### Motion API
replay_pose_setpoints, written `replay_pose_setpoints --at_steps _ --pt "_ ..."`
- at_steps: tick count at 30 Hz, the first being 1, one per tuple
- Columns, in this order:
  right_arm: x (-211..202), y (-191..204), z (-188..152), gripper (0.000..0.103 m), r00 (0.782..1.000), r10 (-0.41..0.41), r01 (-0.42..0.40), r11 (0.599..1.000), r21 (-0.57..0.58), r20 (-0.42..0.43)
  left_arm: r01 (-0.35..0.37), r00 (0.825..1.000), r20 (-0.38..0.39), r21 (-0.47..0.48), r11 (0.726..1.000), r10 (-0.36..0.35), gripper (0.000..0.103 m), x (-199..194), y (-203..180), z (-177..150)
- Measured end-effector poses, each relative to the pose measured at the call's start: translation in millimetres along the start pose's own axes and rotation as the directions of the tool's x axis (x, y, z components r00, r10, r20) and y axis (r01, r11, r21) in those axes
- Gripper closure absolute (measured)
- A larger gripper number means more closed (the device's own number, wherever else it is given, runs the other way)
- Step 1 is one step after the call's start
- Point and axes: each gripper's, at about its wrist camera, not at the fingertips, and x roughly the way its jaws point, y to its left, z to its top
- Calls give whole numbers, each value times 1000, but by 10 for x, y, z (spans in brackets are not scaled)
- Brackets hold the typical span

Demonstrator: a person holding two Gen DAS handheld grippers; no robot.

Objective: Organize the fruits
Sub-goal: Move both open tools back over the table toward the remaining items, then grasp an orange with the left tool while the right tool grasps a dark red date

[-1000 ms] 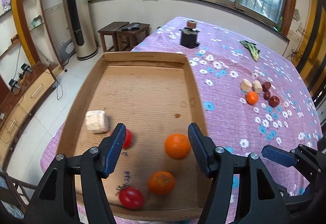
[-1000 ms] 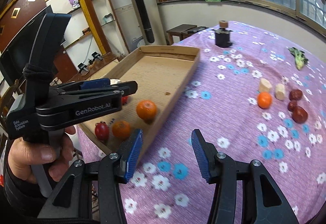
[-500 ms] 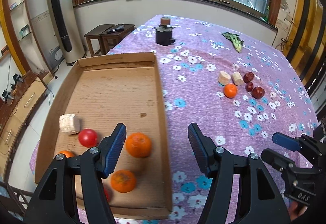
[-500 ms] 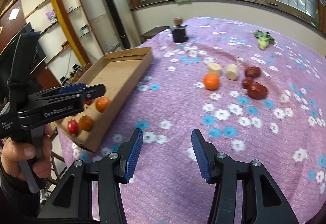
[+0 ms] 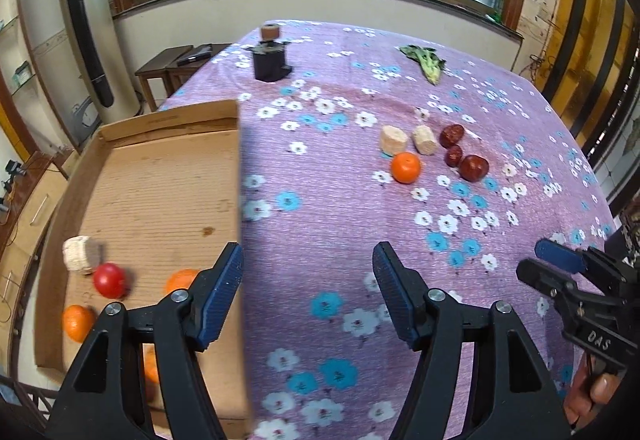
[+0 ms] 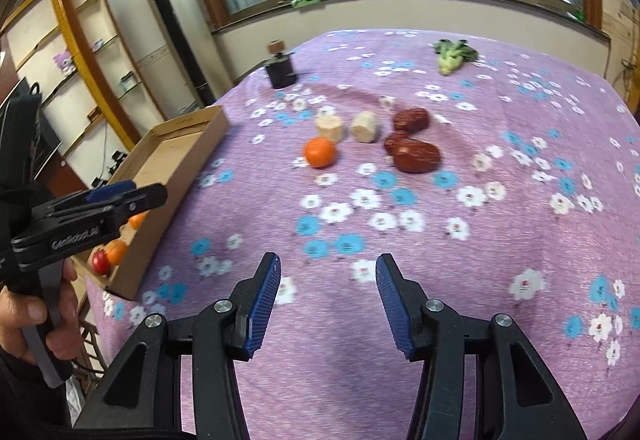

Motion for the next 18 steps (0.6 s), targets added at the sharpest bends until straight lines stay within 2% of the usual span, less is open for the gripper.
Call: replay_pose_setpoints --at_steps 5,13,18 --pt "71 -218 105 52 999 -33 33 999 24 2 39 999 -22 24 999 -38 37 150 -229 64" --pt "417 -473 376 51 997 -75 76 996 50 -11 97 994 -59 28 995 -95 37 466 -496 282" --pt "668 -544 589 51 996 -89 90 994 59 -21 97 992 -86 17 995 -95 37 784 -611 462"
